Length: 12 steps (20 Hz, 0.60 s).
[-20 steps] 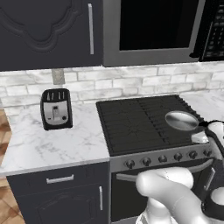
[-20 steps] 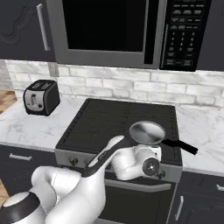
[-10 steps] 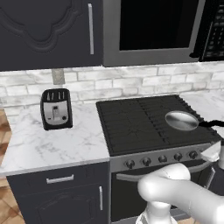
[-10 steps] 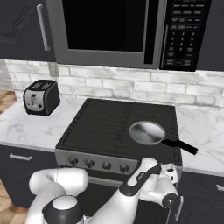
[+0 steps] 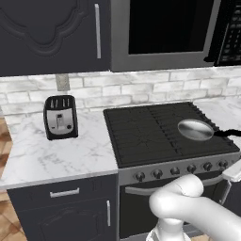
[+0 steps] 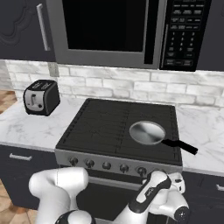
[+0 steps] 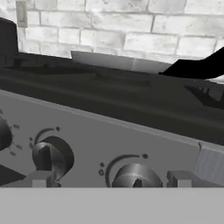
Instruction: Turn on the front right burner of the stove.
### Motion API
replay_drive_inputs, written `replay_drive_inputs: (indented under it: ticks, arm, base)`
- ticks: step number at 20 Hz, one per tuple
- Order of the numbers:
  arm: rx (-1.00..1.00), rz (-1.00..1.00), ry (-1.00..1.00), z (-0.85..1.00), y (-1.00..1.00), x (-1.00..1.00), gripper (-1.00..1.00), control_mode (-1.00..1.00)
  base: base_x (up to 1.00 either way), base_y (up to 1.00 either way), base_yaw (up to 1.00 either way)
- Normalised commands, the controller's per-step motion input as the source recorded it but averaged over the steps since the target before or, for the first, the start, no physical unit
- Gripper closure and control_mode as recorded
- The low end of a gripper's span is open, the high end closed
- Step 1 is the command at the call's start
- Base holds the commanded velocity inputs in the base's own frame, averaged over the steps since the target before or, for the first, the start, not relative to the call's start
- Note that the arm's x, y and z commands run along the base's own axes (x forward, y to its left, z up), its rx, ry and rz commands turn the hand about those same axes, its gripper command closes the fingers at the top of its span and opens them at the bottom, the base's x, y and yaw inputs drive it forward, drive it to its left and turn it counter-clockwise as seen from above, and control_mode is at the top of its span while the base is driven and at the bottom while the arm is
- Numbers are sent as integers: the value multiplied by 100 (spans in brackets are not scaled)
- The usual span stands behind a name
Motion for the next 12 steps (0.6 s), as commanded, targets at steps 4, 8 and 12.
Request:
replay_drive_inputs:
  ticks: [4,8,12]
  arm:
    - [1,-3,0,-22,0,4,-100,-100]
    - [7,-5,0,-28,-8,9,-100,-100]
    - [20,-9,1,-9,-27,32,-100,-100]
  base:
    - [0,0,0]
    - [0,0,0]
    - [0,0,0]
